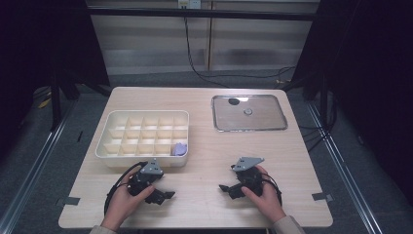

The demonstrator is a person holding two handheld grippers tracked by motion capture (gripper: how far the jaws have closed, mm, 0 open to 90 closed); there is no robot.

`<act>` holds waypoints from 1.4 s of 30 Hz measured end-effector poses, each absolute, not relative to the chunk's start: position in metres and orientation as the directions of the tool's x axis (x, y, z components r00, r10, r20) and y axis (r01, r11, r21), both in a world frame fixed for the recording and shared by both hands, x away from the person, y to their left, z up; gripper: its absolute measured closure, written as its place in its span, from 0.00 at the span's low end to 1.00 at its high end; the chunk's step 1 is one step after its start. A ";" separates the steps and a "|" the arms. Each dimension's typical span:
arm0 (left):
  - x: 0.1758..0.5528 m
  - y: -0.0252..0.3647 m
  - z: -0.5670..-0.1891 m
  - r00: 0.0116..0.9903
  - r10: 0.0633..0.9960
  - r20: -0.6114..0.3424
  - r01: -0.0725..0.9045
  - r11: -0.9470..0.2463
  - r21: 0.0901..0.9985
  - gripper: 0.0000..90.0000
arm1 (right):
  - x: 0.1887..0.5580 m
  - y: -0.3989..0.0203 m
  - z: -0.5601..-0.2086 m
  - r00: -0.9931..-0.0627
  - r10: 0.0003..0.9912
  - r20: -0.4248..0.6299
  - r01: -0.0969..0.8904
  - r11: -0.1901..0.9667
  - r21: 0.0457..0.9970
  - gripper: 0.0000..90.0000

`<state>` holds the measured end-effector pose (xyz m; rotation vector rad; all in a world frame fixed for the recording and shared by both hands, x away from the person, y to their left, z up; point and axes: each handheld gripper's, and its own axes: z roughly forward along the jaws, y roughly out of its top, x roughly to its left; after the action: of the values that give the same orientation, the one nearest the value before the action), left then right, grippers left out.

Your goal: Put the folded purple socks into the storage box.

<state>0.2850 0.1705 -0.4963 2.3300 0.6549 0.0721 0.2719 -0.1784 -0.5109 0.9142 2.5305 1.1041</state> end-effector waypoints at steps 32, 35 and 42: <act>0.277 0.172 -0.506 0.889 0.452 -0.067 0.361 -0.606 0.709 0.11 | 0.272 -0.178 -0.511 -0.778 0.627 0.034 0.452 0.521 0.725 0.15; 0.276 0.172 -0.508 0.893 0.444 -0.070 0.355 -0.603 0.715 0.06 | 0.272 -0.178 -0.511 -0.778 0.627 0.034 0.451 0.521 0.725 0.15; 0.275 0.171 -0.508 0.894 0.444 -0.058 0.348 -0.607 0.714 0.05 | 0.272 -0.178 -0.511 -0.778 0.627 0.034 0.451 0.521 0.725 0.15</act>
<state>0.2754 0.1711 -0.5084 2.2796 0.5647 0.1597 0.2719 -0.1784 -0.5109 0.9135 2.5306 1.1045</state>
